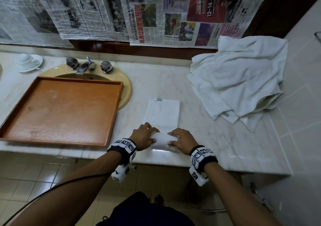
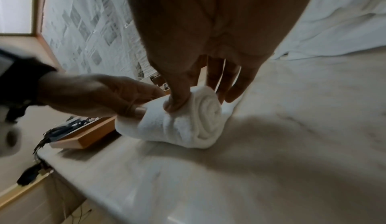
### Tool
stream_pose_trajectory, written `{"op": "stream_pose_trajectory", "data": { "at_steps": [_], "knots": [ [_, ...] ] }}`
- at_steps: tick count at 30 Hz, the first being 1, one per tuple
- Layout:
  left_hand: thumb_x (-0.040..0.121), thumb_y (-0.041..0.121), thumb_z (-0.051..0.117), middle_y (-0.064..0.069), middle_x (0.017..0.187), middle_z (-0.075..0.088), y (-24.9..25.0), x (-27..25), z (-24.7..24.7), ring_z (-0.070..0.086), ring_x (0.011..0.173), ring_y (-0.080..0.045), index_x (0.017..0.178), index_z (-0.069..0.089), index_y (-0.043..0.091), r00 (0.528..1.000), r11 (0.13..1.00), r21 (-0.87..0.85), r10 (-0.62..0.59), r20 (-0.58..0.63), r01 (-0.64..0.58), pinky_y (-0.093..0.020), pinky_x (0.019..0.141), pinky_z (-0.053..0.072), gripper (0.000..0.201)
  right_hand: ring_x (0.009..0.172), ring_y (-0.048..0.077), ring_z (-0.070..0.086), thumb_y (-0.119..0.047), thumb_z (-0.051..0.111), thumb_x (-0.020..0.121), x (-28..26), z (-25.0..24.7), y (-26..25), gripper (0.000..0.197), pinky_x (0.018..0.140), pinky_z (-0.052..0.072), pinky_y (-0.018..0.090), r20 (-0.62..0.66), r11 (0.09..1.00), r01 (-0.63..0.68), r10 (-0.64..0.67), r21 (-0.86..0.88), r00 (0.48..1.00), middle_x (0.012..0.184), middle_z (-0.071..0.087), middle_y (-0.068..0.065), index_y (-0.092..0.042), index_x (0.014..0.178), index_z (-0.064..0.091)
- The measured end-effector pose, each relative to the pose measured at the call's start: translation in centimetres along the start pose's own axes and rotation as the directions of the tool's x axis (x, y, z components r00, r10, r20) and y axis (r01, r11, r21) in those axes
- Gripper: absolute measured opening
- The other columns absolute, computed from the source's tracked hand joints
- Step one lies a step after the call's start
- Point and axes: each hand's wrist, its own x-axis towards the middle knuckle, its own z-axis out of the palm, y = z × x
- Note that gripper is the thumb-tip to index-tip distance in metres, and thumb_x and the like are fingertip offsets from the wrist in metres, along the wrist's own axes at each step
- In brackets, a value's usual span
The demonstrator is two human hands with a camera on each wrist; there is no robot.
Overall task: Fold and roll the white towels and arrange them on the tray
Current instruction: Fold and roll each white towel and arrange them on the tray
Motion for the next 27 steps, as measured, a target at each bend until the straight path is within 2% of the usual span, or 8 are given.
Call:
{"op": "stream_pose_trajectory", "data": {
  "at_steps": [4,7,10,14,17,19,22,27],
  "knots": [
    [0.084,0.048,0.065,0.007,0.121,0.056,-1.0,-1.7,0.8,0.055,0.105,-0.02,0.115,0.057,0.035,0.95,0.997,-0.034,0.062,-0.307,-0.076,-0.041,0.089,0.043,0.035,0.114,0.015,0.059,-0.027,0.079,0.081,0.8,-0.5,0.0,0.045,0.1,0.044,0.026,0.025,0.989,-0.081,0.078,0.12,0.997,0.124,0.065,-0.001,-0.017,0.123,0.066],
    [0.082,0.049,0.07,0.008,0.121,0.055,-2.3,-2.7,1.2,0.054,0.107,-0.02,0.116,0.063,0.035,0.918,0.988,0.005,0.144,-0.369,-0.153,-0.042,0.088,0.045,0.038,0.102,0.015,0.061,-0.027,0.084,0.073,0.3,-0.5,0.1,0.046,0.092,0.049,0.028,-0.026,0.983,-0.083,0.089,0.162,0.996,0.114,0.066,-0.003,-0.022,0.113,0.063],
    [0.077,0.039,0.079,0.005,0.125,0.054,-3.4,-3.1,1.4,0.055,0.109,-0.023,0.12,0.063,0.037,0.922,0.979,0.061,0.203,-0.331,-0.193,-0.044,0.088,0.046,0.046,0.098,0.013,0.059,-0.023,0.088,0.067,-0.8,0.0,0.3,0.042,0.087,0.049,0.029,-0.108,0.985,-0.082,0.099,0.151,0.989,0.105,0.063,-0.004,-0.018,0.099,0.061],
    [0.073,0.025,0.083,0.003,0.119,0.052,-3.9,-3.0,1.1,0.055,0.095,-0.018,0.121,0.065,0.039,0.933,0.983,0.019,0.181,-0.31,-0.184,-0.035,0.083,0.047,0.053,0.105,0.008,0.053,-0.026,0.088,0.064,-2.2,0.8,1.8,0.057,0.093,0.047,0.027,-0.148,0.99,0.127,-0.135,-0.064,0.98,0.117,0.054,-0.006,-0.017,0.114,0.062],
    [0.078,0.022,0.08,0.009,0.113,0.048,-3.7,-2.3,0.3,0.054,0.092,-0.011,0.123,0.065,0.04,0.96,0.981,-0.12,0.118,-0.255,-0.152,-0.023,0.081,0.044,0.051,0.105,0.007,0.051,-0.032,0.087,0.067,-2.3,0.9,2.6,0.062,0.092,0.043,0.018,-0.152,0.988,0.129,-0.141,-0.085,0.978,0.12,0.05,-0.007,-0.017,0.122,0.062],
    [0.083,0.026,0.077,0.01,0.113,0.046,-3.7,-1.5,-0.7,0.052,0.096,-0.009,0.128,0.061,0.041,0.984,0.984,-0.145,0.084,-0.156,-0.107,-0.022,0.085,0.042,0.05,0.104,0.01,0.054,-0.032,0.085,0.072,-1.6,0.6,2.3,0.058,0.092,0.039,0.014,-0.168,0.991,0.117,-0.127,-0.069,0.978,0.119,0.054,-0.004,-0.014,0.123,0.064],
    [0.087,0.031,0.072,0.008,0.118,0.049,-3.7,-0.2,-2.0,0.051,0.108,-0.012,0.134,0.057,0.04,0.998,0.985,-0.162,0.047,-0.044,-0.053,-0.024,0.095,0.038,0.05,0.101,0.013,0.057,-0.029,0.081,0.078,-0.5,-0.4,1.6,0.052,0.093,0.044,0.023,-0.122,1.0,-0.007,0.01,0.025,0.992,0.118,0.058,-0.003,-0.015,0.125,0.063],
    [0.09,0.032,0.068,0.0,0.128,0.06,-3.7,0.9,-2.6,0.055,0.114,-0.019,0.133,0.054,0.036,0.998,0.938,-0.342,-0.061,-0.017,0.052,-0.029,0.098,0.042,0.045,0.1,0.013,0.055,-0.034,0.065,0.092,0.7,-1.4,1.4,0.04,0.089,0.042,0.026,-0.021,0.983,-0.172,0.174,0.069,0.985,0.115,0.06,-0.001,-0.016,0.128,0.06]
  ]
}}
